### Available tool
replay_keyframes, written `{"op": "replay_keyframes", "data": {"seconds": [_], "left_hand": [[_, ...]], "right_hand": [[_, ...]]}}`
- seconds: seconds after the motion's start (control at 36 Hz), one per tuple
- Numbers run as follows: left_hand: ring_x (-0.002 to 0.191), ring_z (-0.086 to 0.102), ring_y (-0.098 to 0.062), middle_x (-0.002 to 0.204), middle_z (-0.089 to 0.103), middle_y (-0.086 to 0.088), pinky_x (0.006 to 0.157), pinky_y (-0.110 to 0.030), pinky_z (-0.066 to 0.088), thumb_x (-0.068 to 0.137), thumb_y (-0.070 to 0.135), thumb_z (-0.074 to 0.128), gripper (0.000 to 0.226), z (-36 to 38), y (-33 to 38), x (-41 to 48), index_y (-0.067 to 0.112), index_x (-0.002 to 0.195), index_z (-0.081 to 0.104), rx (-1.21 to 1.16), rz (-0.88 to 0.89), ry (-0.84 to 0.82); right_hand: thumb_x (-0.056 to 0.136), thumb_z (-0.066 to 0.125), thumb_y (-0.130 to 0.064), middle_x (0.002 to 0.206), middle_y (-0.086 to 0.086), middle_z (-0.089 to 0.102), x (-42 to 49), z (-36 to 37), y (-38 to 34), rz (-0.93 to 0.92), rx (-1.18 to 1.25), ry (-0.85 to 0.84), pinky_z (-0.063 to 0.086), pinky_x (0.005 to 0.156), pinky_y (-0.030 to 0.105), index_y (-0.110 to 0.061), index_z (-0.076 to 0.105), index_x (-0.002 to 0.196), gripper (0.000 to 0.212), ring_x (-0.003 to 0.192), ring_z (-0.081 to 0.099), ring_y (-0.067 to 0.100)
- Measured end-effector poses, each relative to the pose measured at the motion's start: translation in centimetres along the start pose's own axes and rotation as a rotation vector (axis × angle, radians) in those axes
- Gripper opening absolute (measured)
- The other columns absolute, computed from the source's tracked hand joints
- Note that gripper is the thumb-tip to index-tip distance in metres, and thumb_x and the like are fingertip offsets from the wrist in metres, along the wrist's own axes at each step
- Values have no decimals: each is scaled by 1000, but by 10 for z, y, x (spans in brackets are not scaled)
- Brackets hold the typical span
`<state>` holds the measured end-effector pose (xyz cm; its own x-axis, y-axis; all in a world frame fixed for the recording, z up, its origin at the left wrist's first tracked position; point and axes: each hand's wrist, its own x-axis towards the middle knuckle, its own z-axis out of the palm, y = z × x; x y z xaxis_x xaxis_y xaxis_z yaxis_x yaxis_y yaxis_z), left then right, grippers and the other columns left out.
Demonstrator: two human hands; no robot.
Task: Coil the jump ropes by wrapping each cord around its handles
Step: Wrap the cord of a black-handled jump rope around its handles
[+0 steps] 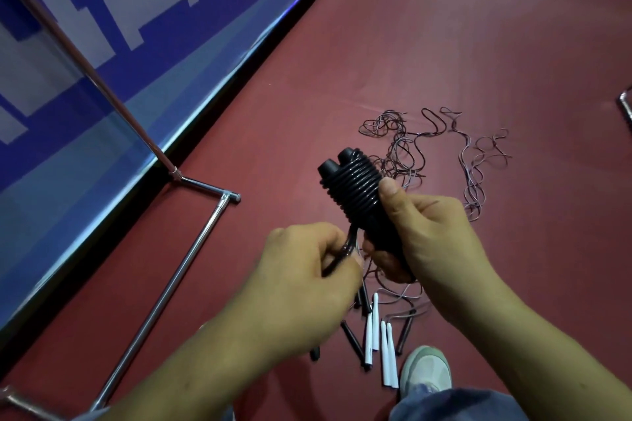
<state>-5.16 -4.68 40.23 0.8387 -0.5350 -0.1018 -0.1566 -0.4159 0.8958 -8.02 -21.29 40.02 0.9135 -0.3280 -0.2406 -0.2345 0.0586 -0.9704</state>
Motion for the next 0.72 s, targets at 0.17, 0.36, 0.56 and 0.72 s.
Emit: {"op": "replay_keyframes", "data": {"seconds": [0.17,0.36,0.56,0.72], "left_hand": [[58,51,-21,63,48,5,54,-43,46,88,37,47,22,-10,-3,-17,21,74,49,466,325,-52],[72,60,-18,72,60,10,65,-39,51,91,44,50,28,-42,-7,5,23,87,68,520,398,-13],[68,61,-11,71,63,8,63,-36,51,85,47,63,27,-58,-23,21,23,78,73,458,415,-86],[68,63,-12,69,64,4,64,-41,50,80,45,72,27,-59,-31,33,18,77,78,345,347,-189]], "right_hand": [[103,55,-37,46,8,62,12,-3,9,-35,-465,107,32,35,19,-3,66,63,53,31,44,11],[98,36,-54,59,16,56,-9,19,24,-197,-908,-181,40,54,36,-8,51,62,60,55,48,25],[76,40,-46,57,7,42,-26,31,21,-197,-884,-515,36,51,53,-13,42,65,35,54,39,27],[84,64,-63,52,2,48,-26,23,21,-210,-920,-618,34,45,40,-21,48,64,48,44,37,15]]}}
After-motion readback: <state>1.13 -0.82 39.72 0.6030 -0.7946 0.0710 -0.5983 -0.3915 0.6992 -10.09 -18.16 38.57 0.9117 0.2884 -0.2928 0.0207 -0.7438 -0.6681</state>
